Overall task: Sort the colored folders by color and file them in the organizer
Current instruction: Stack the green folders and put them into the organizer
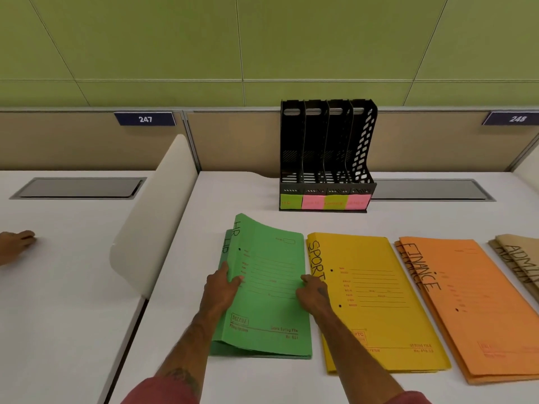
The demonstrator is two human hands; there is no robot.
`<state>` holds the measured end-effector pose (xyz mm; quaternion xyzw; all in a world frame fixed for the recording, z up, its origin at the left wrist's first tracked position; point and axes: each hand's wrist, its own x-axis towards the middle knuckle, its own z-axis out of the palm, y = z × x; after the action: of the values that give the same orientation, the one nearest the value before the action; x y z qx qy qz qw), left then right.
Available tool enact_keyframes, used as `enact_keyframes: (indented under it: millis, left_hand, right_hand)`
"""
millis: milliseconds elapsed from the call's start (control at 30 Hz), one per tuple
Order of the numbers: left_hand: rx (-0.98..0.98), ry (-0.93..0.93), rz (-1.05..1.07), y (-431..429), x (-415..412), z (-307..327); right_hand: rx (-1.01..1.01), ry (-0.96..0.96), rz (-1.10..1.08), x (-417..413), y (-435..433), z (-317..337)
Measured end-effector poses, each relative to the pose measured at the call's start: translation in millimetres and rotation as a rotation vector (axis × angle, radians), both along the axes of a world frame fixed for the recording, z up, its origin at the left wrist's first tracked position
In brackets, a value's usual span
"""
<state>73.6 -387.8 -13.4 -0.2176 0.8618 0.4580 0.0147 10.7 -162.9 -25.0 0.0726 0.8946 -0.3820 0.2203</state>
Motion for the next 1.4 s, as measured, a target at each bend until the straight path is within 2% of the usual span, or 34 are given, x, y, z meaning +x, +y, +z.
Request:
enact_keyframes:
  millis: [133,233,367,467,567,733,800,900,1167,1300,1400]
  left_hand:
    - [0.007,0.035,-0.036,-3,-3,11]
    - [0.031,0.088,-0.065,-5,-4,26]
    - [0.074,0.192,-0.08,-2,-7,53]
    - [0.07,0.289,-0.095,2,-9,76]
    - [-0.027,0.382,-0.114,7,-11,100]
    - [-0.27,0.488,-0.177,23,-14,126]
    - [-0.394,0.542,-0.201,31,-18,129]
    - [-0.452,0.621,-0.19,41,-26,134]
    - [-0.549,0.792,-0.141,73,-58,145]
    - [-0.581,0.86,-0.123,93,-80,151]
    - [-0.581,0.909,-0.098,109,-99,158]
  right_hand:
    - [0.016,-0.02,0.144,0,6,6]
    - [-0.016,-0.033,0.151,2,8,14]
    - [-0.051,0.079,0.121,3,-2,45]
    - [-0.16,0.201,0.093,-4,-21,92]
    - [-0.227,0.338,0.085,-13,-44,153]
    - [-0.366,0.525,-0.057,-25,-63,247]
    - [-0.343,0.634,-0.091,-29,-61,275]
    - [-0.224,0.736,-0.101,-41,-53,303]
    - [-0.117,0.777,-0.117,-80,-27,341]
    - [-0.139,0.681,-0.095,-99,-14,351]
    - [-0.23,0.558,-0.075,-113,-9,350]
